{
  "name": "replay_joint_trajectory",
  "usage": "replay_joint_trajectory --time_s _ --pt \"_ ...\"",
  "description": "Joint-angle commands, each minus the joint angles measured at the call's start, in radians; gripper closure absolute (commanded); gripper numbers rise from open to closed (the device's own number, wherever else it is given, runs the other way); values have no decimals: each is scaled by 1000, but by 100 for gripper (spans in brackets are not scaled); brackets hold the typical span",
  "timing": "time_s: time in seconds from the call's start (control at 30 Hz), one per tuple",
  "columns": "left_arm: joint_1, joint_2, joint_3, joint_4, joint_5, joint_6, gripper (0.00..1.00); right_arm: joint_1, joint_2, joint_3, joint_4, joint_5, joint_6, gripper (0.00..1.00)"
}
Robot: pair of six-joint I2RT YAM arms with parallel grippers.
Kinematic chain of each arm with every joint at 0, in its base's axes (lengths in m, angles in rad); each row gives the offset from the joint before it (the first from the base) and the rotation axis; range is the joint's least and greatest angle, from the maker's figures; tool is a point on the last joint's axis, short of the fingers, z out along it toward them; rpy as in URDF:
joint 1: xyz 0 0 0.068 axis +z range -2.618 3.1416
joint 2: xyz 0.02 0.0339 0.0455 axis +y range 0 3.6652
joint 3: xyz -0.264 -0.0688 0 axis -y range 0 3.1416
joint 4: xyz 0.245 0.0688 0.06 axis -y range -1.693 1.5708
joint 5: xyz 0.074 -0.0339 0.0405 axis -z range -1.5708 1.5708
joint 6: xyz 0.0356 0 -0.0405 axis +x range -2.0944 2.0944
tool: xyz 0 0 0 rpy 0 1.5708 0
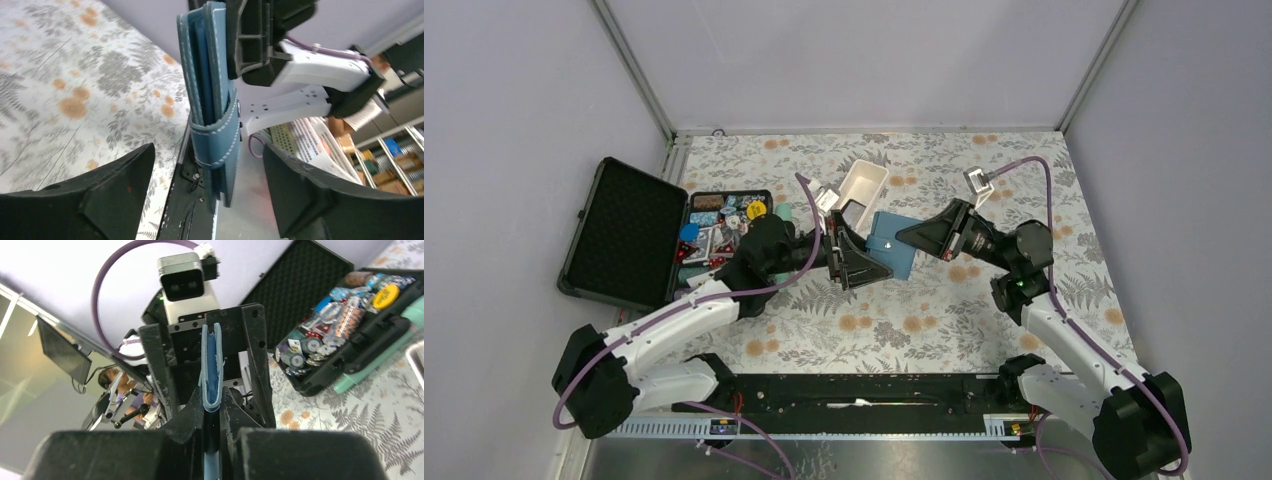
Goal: Put the credit cards into the card holder
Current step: Open the card holder at the center of the board.
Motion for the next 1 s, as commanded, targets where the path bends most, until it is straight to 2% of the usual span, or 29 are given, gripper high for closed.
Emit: replay_joint_trajectory --time_s 0.0,0.1,0.2,0.3,0.37,0.47,0.53,0.73,0.97 --pt "0 -97 111 -355 -202 280 10 8 -33 104 -316 83 -148 100" --pt "-5 -130 183 -601 -396 405 1 7 -11 196 -619 149 -249 100" --pt "-39 -124 256 -781 -565 504 1 7 43 278 -805 163 -287 100" --pt "-117 -88 322 -879 -707 609 1 7 99 315 -879 139 -271 100" --pt "-189 -65 359 -920 -855 679 1 7 125 333 -934 131 -275 100" --pt "-252 -72 336 -863 -1044 794 1 7 131 346 -1020 132 -294 100" --pt "-260 -86 311 -806 -1067 853 1 7 127 346 -1042 131 -290 100" --pt "-302 -77 281 -713 -953 997 5 8 142 355 -1074 104 -253 100" --pt "-348 -27 290 -705 -927 1035 17 8 178 388 -1160 97 -262 100"
